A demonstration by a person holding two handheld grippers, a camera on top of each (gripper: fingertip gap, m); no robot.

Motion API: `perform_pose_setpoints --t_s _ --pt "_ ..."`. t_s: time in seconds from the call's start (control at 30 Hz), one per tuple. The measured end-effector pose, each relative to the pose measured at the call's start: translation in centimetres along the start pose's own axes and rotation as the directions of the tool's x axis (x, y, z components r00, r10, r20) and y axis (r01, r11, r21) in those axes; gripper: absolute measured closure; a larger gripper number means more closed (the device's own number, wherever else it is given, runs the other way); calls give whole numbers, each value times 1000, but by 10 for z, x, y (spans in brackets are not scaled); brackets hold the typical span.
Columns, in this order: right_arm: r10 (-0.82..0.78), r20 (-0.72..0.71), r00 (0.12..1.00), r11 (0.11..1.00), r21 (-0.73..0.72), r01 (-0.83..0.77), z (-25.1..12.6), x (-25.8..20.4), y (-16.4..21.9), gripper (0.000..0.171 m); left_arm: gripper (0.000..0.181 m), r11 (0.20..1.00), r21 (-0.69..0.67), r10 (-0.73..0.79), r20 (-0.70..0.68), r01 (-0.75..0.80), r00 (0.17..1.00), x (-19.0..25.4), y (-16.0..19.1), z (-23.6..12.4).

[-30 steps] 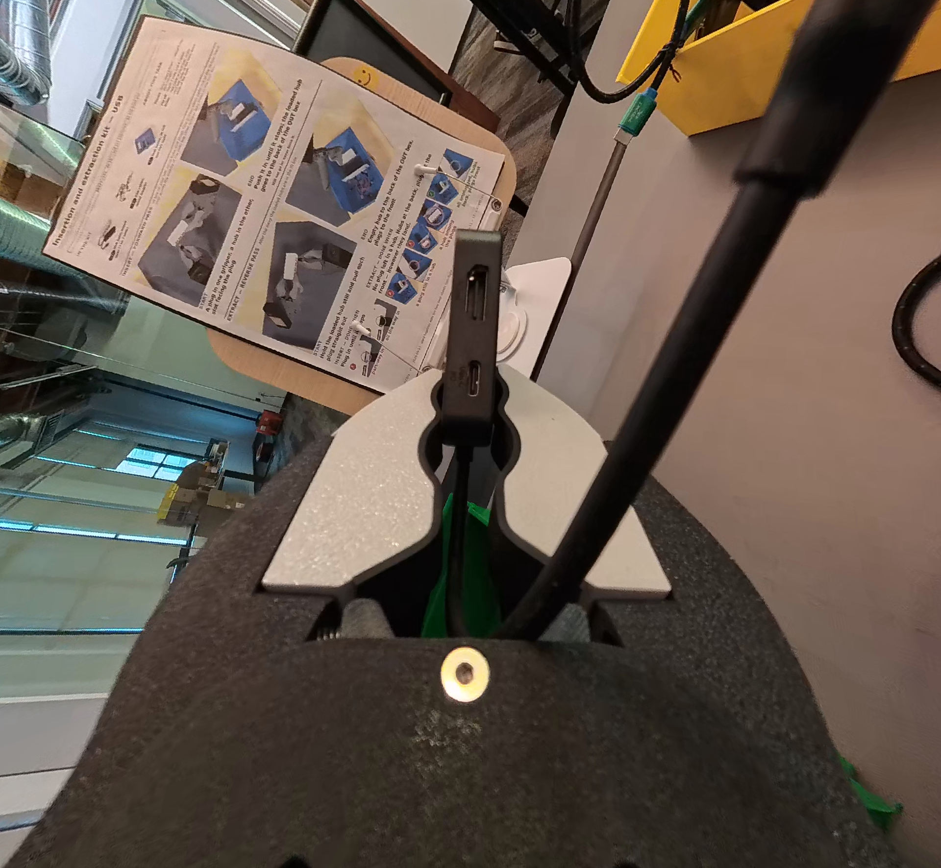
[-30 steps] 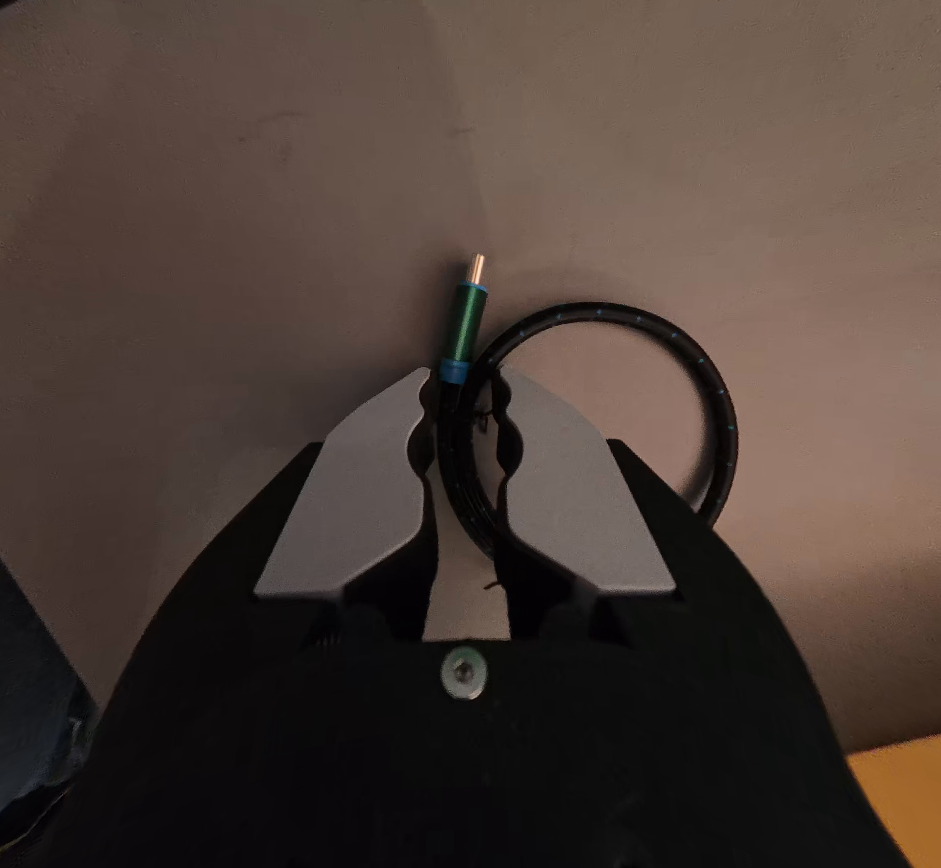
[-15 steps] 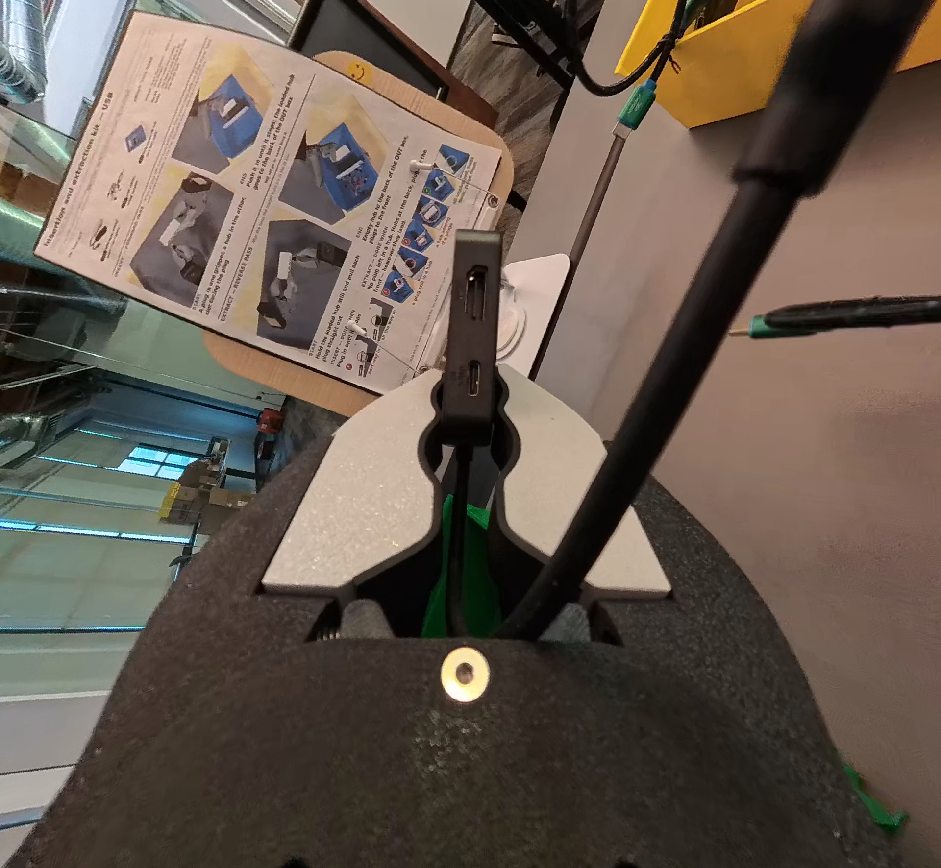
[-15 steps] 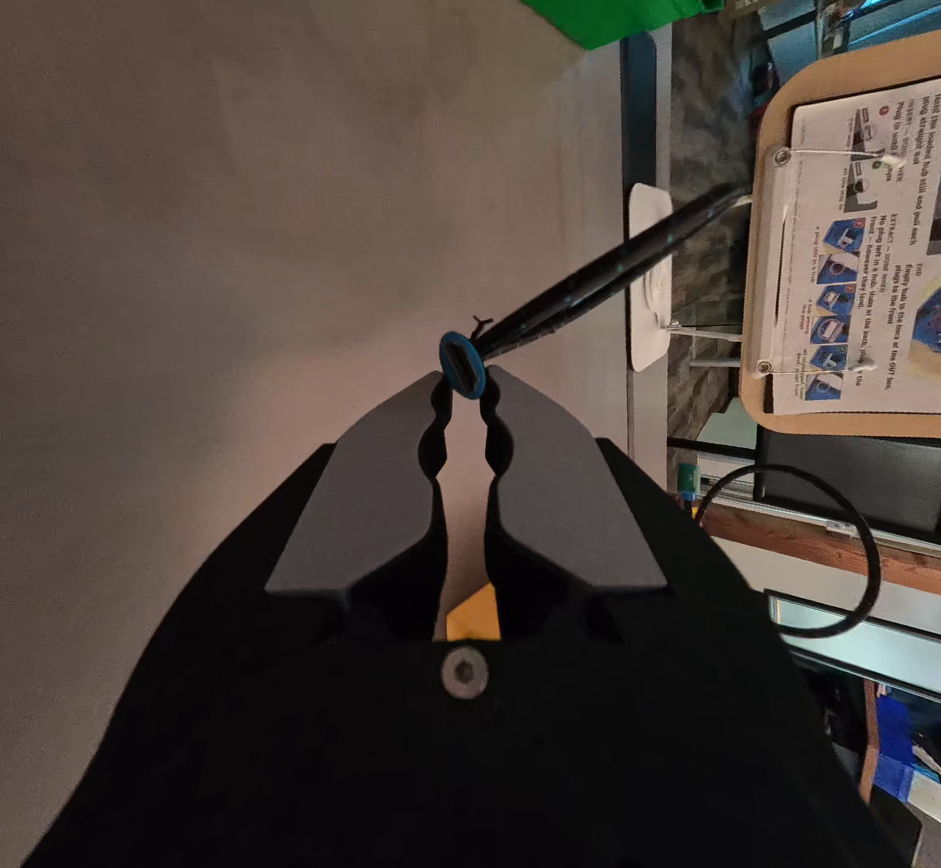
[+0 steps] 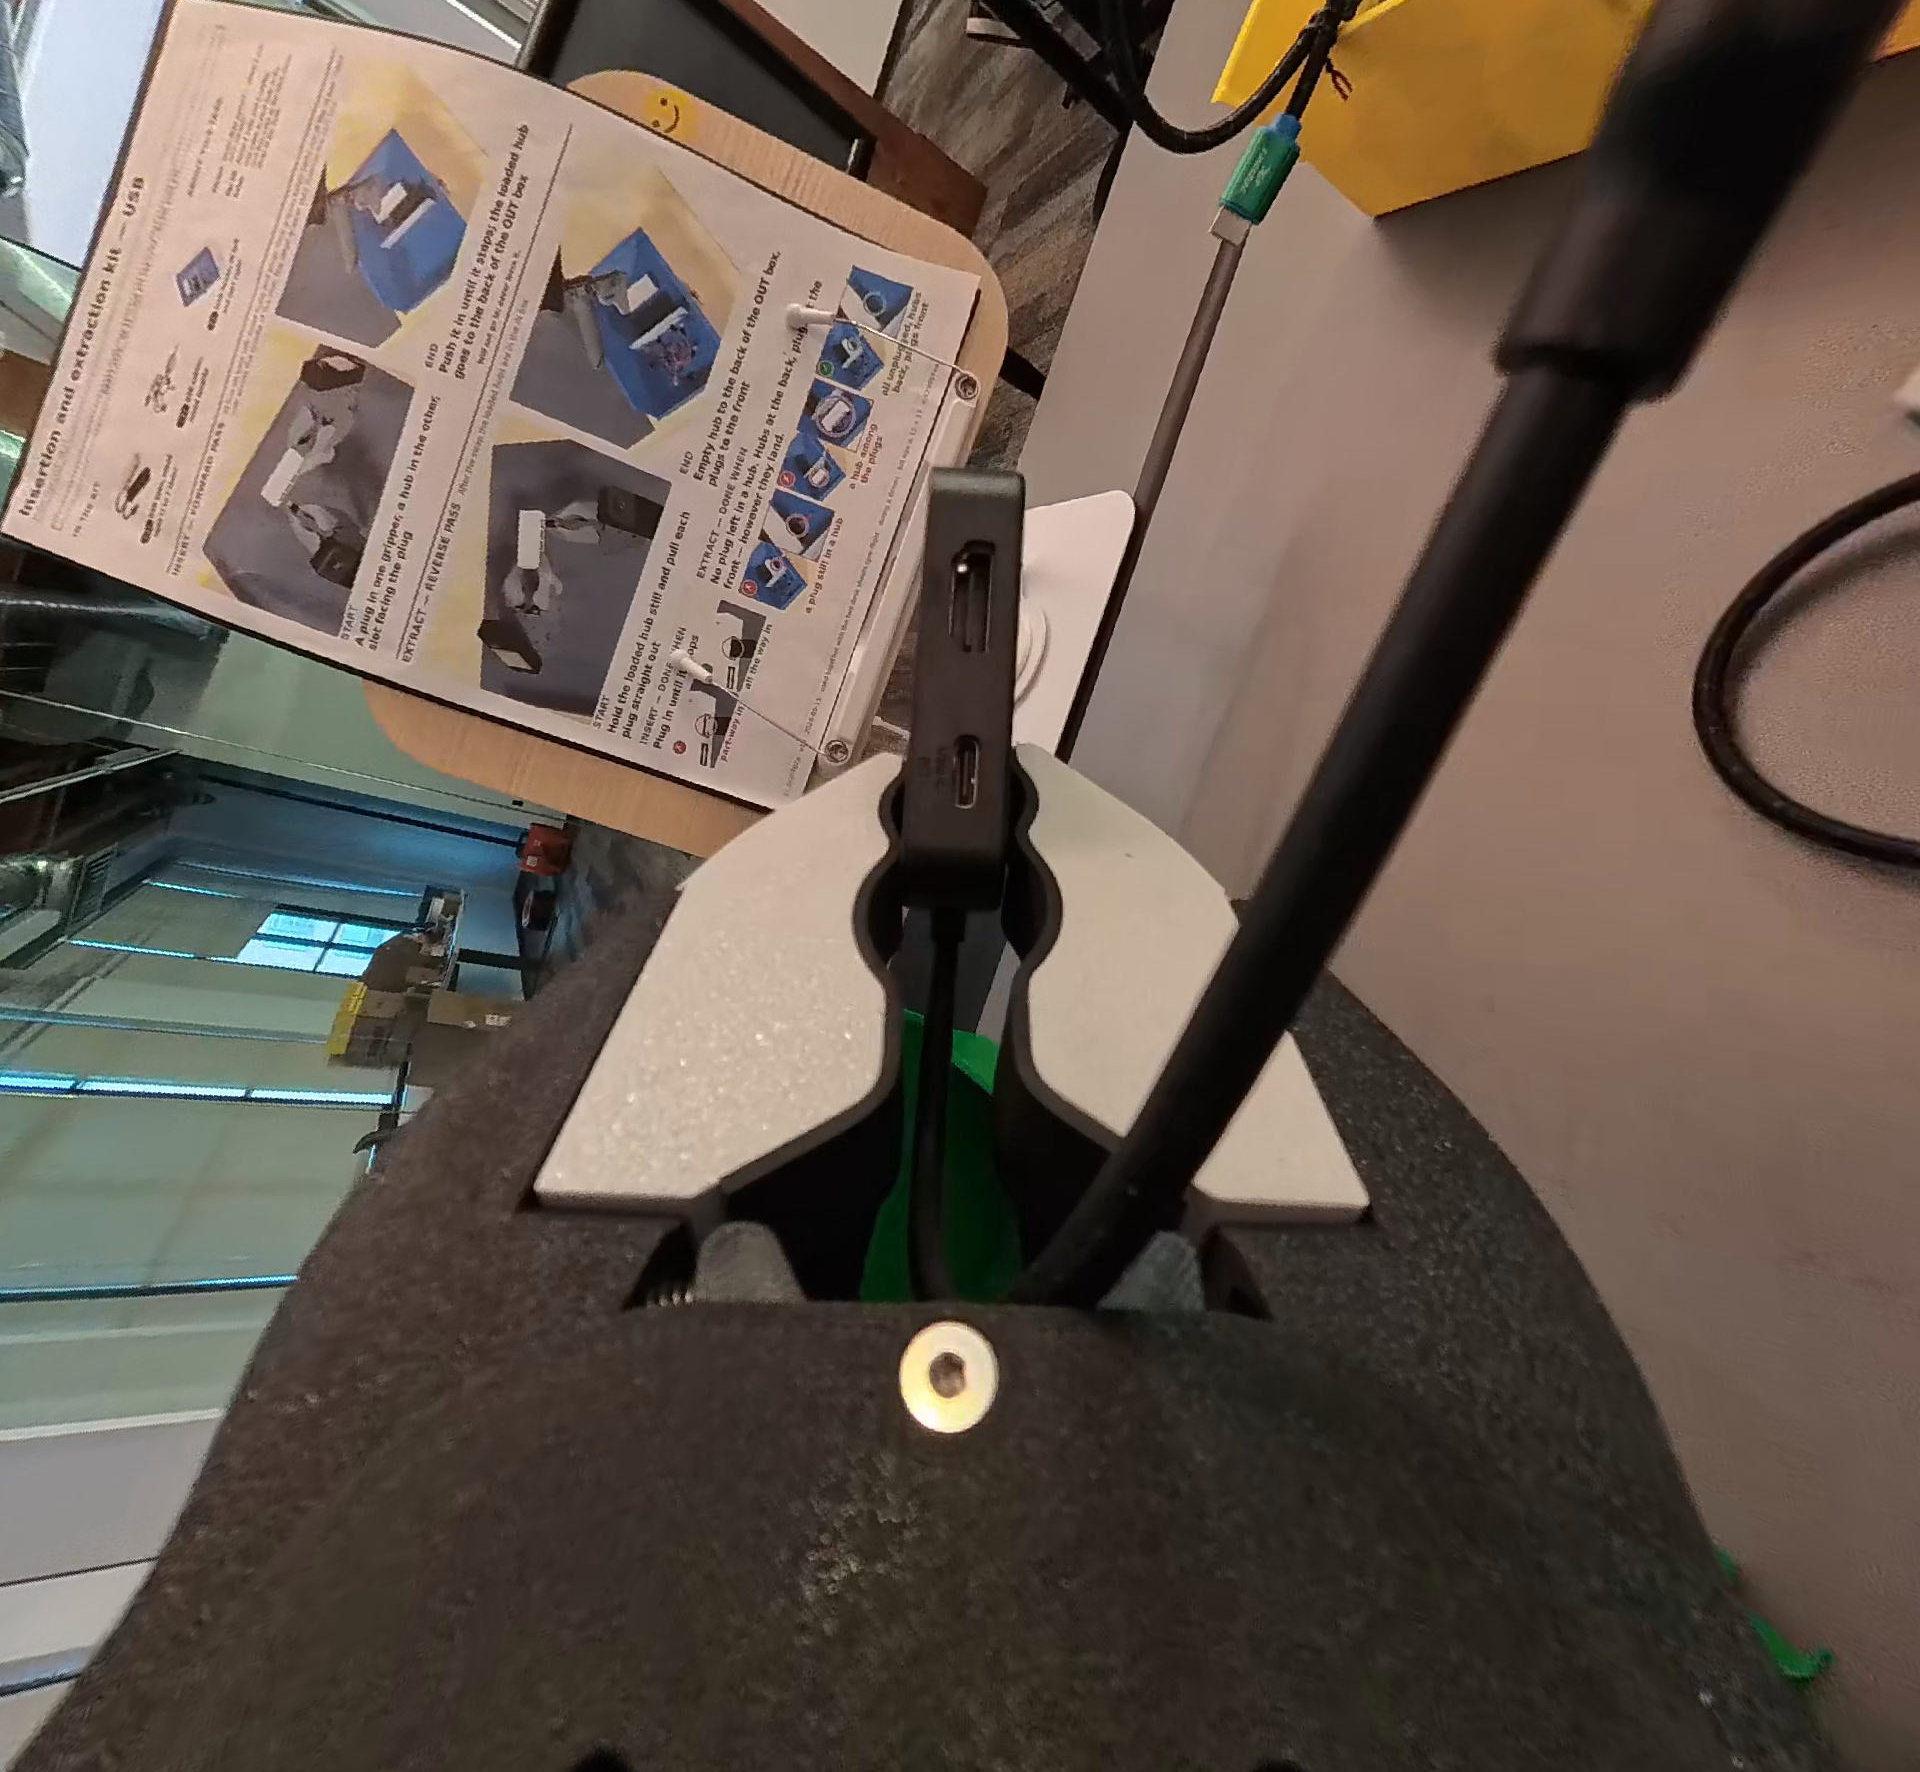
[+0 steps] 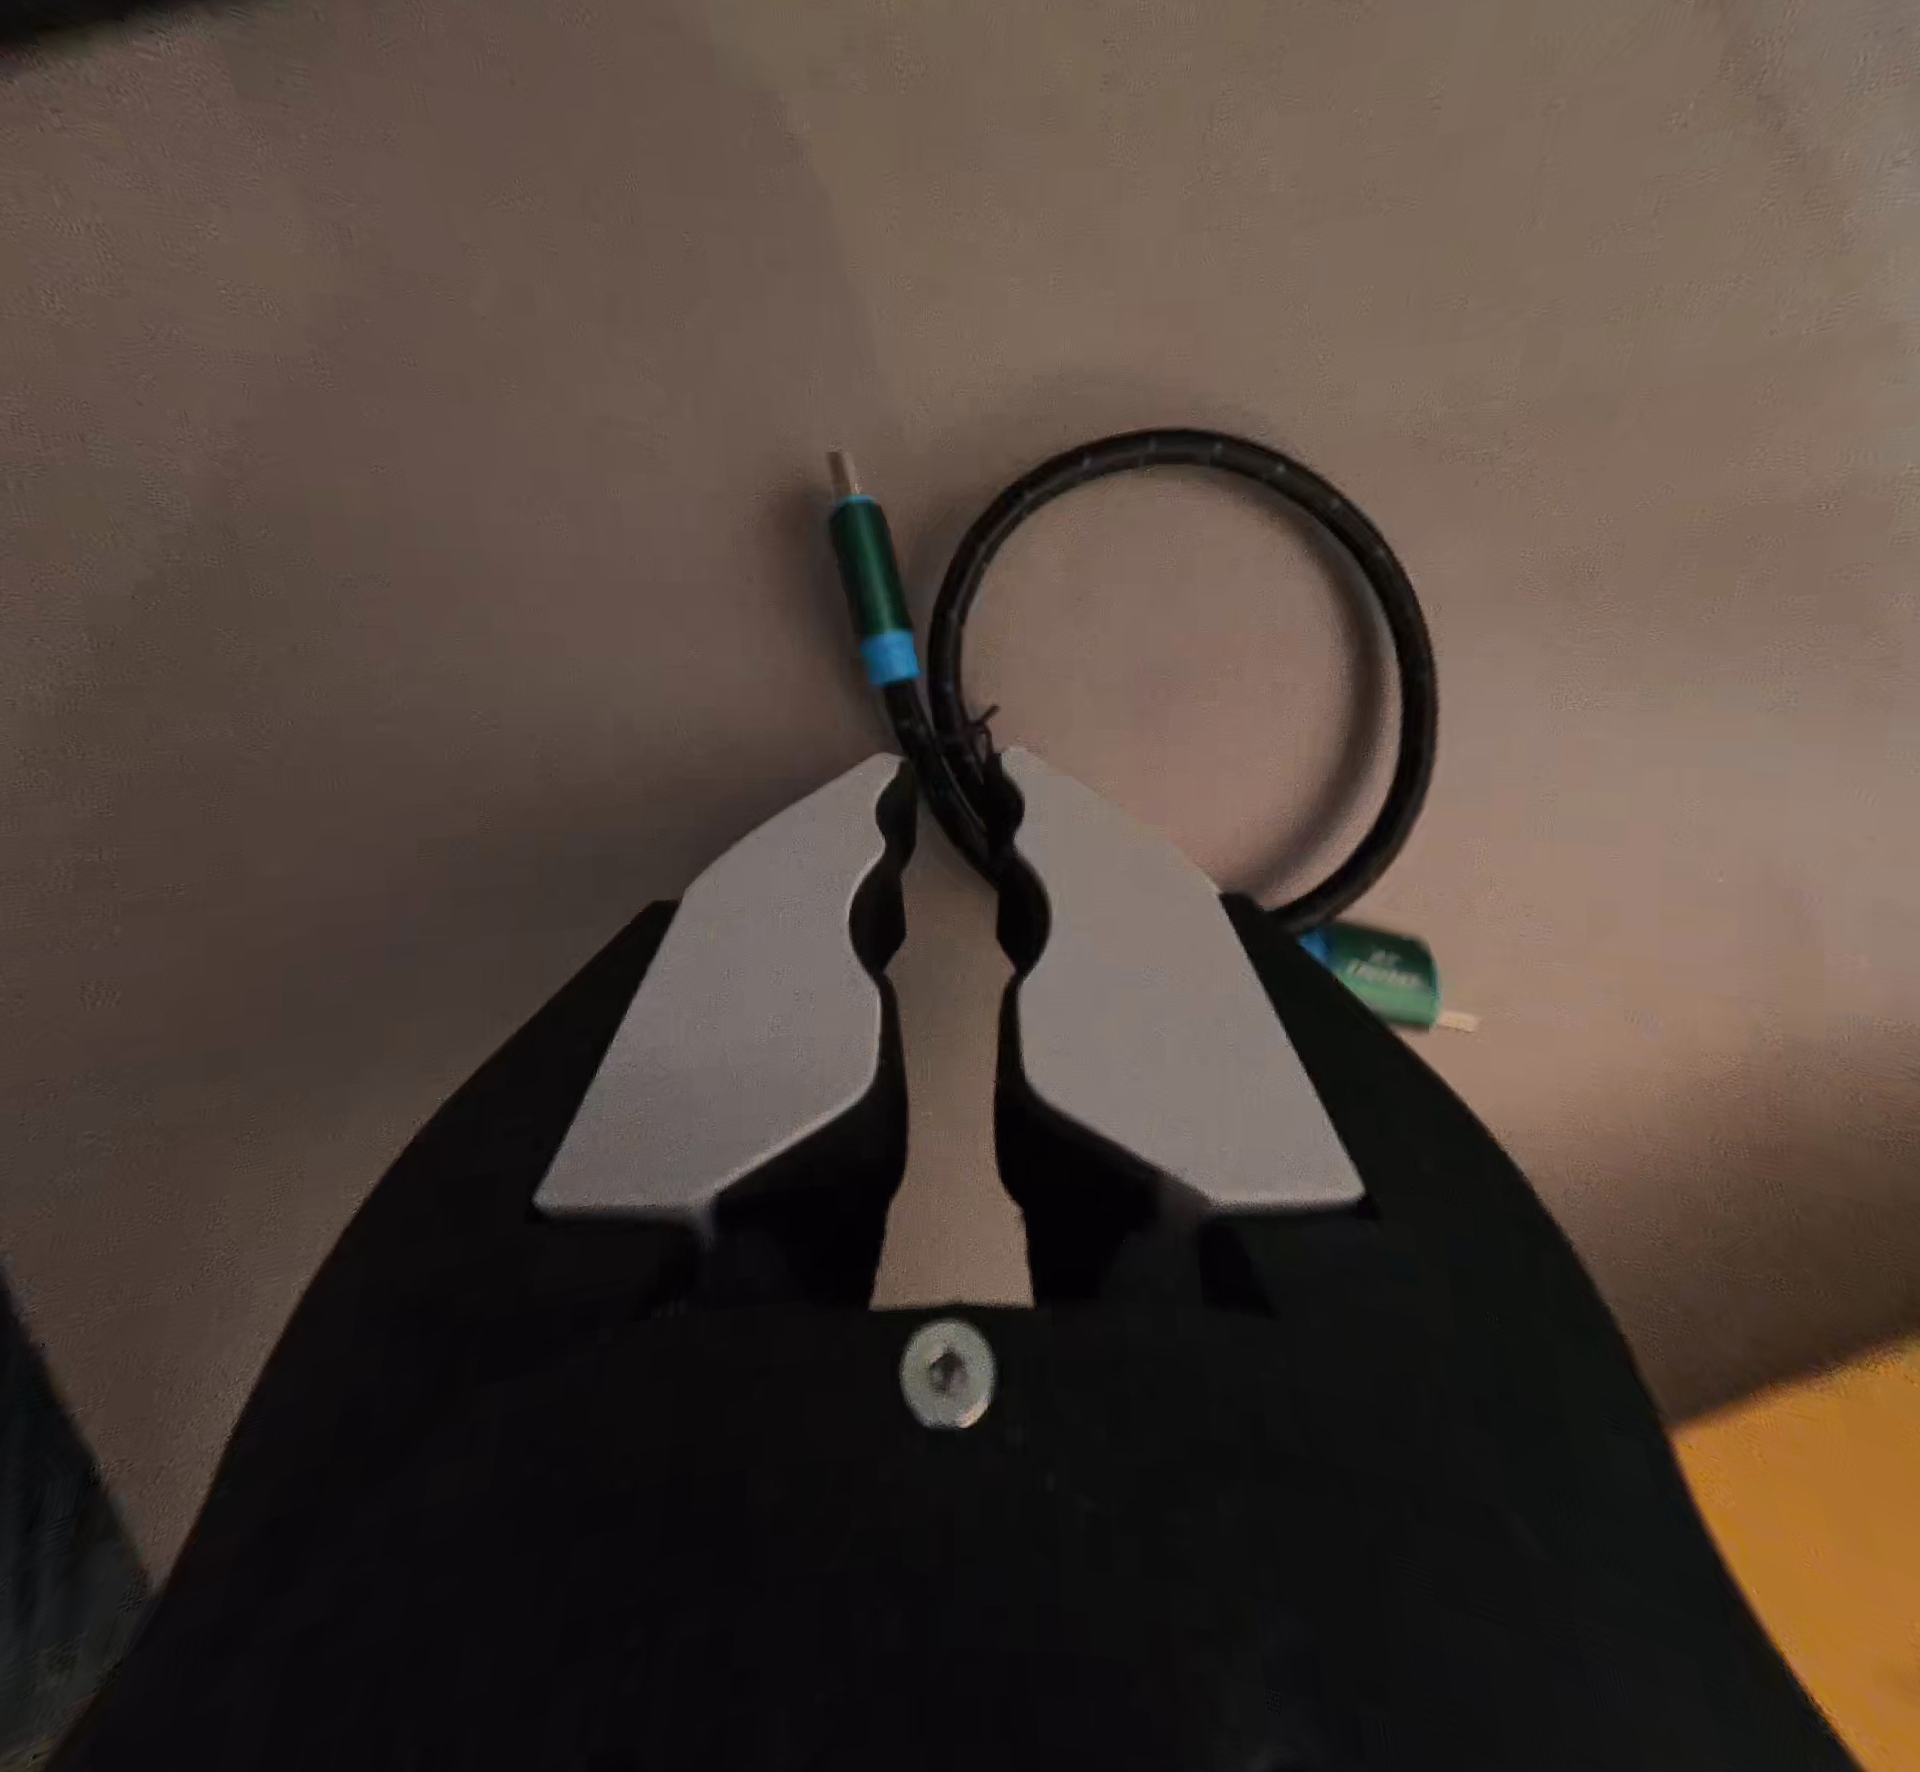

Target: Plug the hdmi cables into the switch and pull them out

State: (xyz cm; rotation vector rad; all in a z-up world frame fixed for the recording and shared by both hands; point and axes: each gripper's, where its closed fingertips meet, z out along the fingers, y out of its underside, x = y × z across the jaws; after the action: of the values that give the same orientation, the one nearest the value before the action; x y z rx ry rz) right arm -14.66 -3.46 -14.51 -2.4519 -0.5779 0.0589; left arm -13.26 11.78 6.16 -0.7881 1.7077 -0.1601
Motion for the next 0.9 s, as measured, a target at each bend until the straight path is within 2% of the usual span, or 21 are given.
perform_pose_setpoints --t_s 0.1,0.2,0.27,0.37,0.43,0.5,0.63,0.73,0.83,0.9 --pt "59 250 966 992 96 -85 -8 -5 -7 155 167 1000 6 -4 -4 4 1000 0 -1 0" --pt "144 504 851 976 71 -207 -10 -10 -14 147 167 1000 14 -9 -15 10 1000 2 -3 2" --pt "180 581 794 974 5 -225 0 -9 -15 147 167 1000 7 -2 -17 2 1000 4 -2 3" --pt "198 658 727 980 -117 -161 9 -16 -12 155 167 1000 -5 7 -20 -7 1000 6 -1 5" --pt "185 669 720 982 -152 -111 11 -18 -12 157 167 1000 -7 4 -20 -4 1000 5 0 6" --pt "146 645 750 984 -173 -43 15 -15 -10 164 167 1000 -10 1 -20 -1 1000 5 2 6" --pt "51 650 758 982 -169 79 15 -21 -8 164 167 1000 -14 -2 -21 2 1000 4 4 7" --pt "-11 632 775 977 -159 143 14 -17 -7 155 167 1000 -14 -2 -16 2 1000 3 4 6" --pt "-32 646 763 984 -114 137 12 -18 -17 148 167 1000 -12 -4 -15 4 1000 2 3 5" --pt "-26 642 766 977 -145 154 17 -18 -14 146 167 1000 -16 -2 -15 2 1000 3 4 6"
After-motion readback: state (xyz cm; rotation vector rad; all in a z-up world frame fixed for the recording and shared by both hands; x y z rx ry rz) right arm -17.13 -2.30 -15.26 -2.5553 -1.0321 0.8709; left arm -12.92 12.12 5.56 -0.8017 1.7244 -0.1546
